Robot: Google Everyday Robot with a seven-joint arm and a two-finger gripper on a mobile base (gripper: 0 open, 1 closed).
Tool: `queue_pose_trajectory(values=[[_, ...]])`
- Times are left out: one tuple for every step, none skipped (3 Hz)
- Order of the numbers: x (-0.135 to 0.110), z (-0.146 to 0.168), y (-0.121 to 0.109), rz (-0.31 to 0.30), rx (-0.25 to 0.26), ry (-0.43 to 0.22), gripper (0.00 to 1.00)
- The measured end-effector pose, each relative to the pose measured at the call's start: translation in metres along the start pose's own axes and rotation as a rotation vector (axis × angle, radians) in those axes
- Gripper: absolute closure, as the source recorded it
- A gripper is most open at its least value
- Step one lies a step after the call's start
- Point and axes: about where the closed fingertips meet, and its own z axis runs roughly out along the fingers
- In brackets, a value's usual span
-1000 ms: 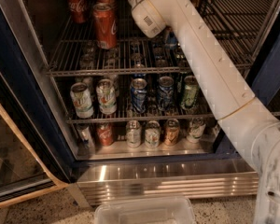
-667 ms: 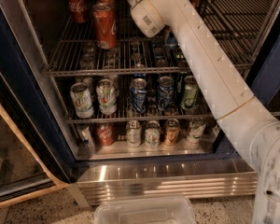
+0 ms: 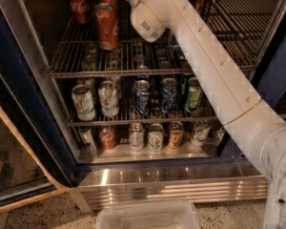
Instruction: Pick water bottle from top shelf of fridge
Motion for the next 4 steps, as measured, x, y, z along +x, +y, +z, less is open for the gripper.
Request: queue_pose_trajectory(values=[[0.0013, -0.0079, 0.0025, -0.012, 0.022, -0.008, 0.39], [0.0012, -0.0088, 0.0024, -0.017, 0.030, -0.012, 0.39], [0.0015, -0.0099, 0.0011, -0.032, 0.052, -0.016, 0.39], [0.0027, -0.0127, -0.0032, -0.039, 0.080, -0.018, 0.39]])
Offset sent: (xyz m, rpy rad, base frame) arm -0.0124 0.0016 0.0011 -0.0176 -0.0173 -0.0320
